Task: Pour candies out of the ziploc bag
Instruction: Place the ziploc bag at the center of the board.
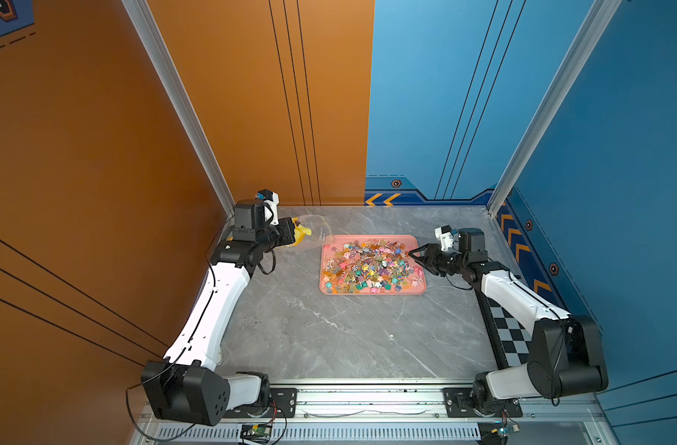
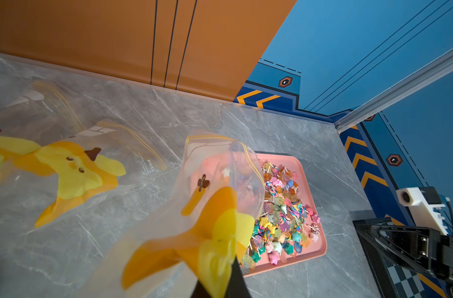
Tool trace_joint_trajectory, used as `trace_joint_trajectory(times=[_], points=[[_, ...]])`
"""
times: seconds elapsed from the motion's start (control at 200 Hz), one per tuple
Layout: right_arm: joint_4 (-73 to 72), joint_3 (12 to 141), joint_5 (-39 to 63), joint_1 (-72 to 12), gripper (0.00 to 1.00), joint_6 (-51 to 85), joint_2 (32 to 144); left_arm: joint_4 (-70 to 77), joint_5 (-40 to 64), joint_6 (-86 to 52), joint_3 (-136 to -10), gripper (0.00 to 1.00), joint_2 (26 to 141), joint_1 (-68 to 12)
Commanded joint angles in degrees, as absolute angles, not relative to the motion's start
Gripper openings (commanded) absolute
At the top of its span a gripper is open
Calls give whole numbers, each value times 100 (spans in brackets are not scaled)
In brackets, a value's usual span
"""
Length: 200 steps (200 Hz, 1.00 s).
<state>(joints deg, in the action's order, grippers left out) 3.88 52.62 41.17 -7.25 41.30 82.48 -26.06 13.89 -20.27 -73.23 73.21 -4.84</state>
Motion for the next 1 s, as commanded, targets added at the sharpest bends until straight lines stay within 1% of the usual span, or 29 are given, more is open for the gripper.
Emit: trace_joint_trajectory(times=[0.0, 0.445, 0.566, 0.886, 0.996], points=[[442, 5221, 3974, -798, 48, 3972, 8212, -2210, 1598, -2209, -6959, 0, 7040, -315], [443, 5192, 3855, -912, 48, 3918, 8271, -1845, 1690, -2361, -5942, 0, 6307, 336], [445, 5175, 3837, -930, 48, 3910, 8280, -1679, 1717, -2426, -5490, 0, 6147, 442], [431, 5081, 3775, -989, 48, 3866, 8323, -1135, 1780, -2643, -4749, 0, 6199, 804], [379, 5036, 3776, -988, 48, 3876, 8367, -675, 1725, -2715, -4580, 0, 6363, 891]])
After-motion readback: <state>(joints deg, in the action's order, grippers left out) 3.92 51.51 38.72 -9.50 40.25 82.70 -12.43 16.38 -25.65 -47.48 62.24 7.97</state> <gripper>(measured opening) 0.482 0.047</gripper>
